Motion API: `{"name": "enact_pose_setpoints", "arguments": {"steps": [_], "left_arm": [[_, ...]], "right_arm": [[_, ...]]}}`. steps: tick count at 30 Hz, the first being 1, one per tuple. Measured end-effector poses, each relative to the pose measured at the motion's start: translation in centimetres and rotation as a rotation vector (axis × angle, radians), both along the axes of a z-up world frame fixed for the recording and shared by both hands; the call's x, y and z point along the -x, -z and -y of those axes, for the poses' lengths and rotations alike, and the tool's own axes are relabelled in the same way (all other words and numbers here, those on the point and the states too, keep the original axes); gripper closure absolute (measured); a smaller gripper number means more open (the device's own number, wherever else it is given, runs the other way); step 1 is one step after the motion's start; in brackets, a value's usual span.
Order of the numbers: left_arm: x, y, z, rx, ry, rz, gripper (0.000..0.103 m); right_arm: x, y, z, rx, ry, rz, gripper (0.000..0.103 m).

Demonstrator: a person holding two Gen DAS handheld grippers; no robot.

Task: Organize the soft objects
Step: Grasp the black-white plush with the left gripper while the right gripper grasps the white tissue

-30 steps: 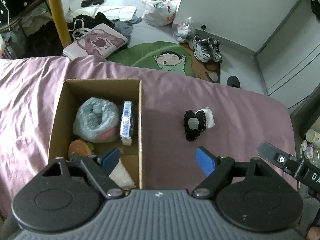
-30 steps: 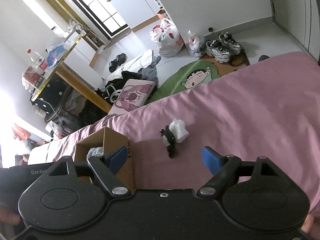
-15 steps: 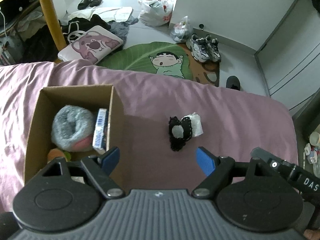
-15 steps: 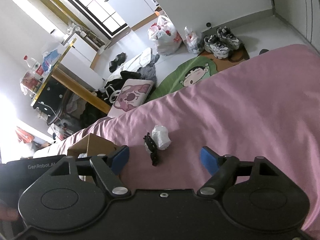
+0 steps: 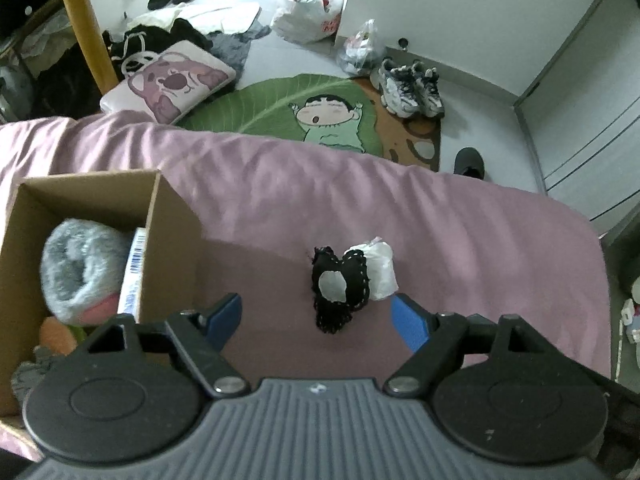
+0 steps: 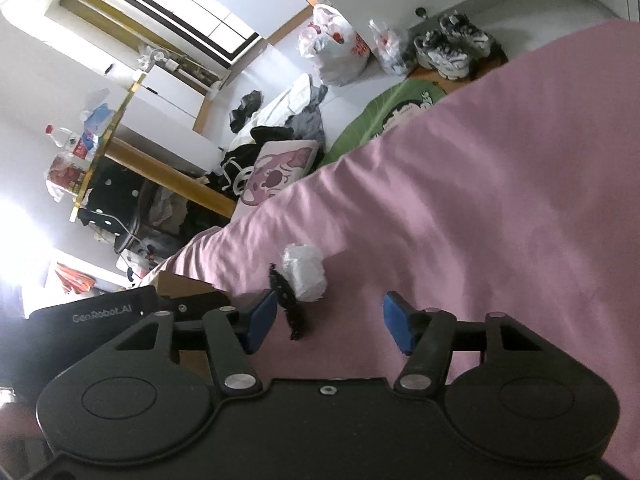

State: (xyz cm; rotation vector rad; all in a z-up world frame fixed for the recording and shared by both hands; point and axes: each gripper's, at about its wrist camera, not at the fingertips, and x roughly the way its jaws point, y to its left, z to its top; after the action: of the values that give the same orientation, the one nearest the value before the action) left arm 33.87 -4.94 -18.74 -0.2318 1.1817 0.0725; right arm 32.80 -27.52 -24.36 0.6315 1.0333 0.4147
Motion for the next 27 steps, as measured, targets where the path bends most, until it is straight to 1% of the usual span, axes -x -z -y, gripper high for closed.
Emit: {"name": "enact_pose_setpoints", "arguments": {"steps": [6, 8, 10, 13, 16, 18, 20, 21, 24, 27], "left_arm": [[-1.1, 1.7, 0.1, 0.026, -0.004, 0.003, 0.024], [-1.4, 2.2, 0.3, 0.024, 0.001, 0.005, 0.024], [-1.9, 2.9, 0.5, 0.014, 0.0, -0.001, 0.027], [-2.5, 4.1, 0.6, 0.027, -0.007, -0.015, 0.034], [-3.0, 5.3, 0.8, 0.022, -0.007, -0.031, 0.043], [-3.1, 6.0, 0.5, 0.034, -0.018, -0.045, 0.058], [-3.1, 6.5, 0.2, 0.068, -0.031, -0.051, 0.066], [-3.0, 6.5, 0.1, 0.068, -0.035, -0.047, 0.068], [-2.9, 6.3, -0.1, 0.072, -0.023, -0.044, 0.072], [-2.6, 6.0, -0.4, 0.07, -0.02, -0.041, 0.073]], "right_arm": [[-1.1, 1.6, 0.0, -0.055, 0.007, -0.036, 0.045], [-1.3, 2.1, 0.1, -0.071, 0.008, -0.045, 0.048], [-1.5, 2.4, 0.2, -0.084, 0.009, -0.054, 0.048], [-1.9, 2.9, 0.4, -0.098, 0.013, -0.063, 0.048], [-2.2, 3.3, 0.4, -0.123, 0.015, -0.071, 0.048], [-2.3, 3.4, 0.2, -0.124, 0.012, -0.072, 0.048], [-2.5, 3.5, 0.0, -0.125, 0.004, -0.075, 0.048], [-2.5, 3.6, -0.1, -0.126, -0.001, -0.075, 0.048], [-3.2, 3.4, -0.9, -0.113, -0.019, -0.062, 0.048], [-4.2, 3.4, -1.8, -0.11, -0.038, -0.048, 0.048]]}}
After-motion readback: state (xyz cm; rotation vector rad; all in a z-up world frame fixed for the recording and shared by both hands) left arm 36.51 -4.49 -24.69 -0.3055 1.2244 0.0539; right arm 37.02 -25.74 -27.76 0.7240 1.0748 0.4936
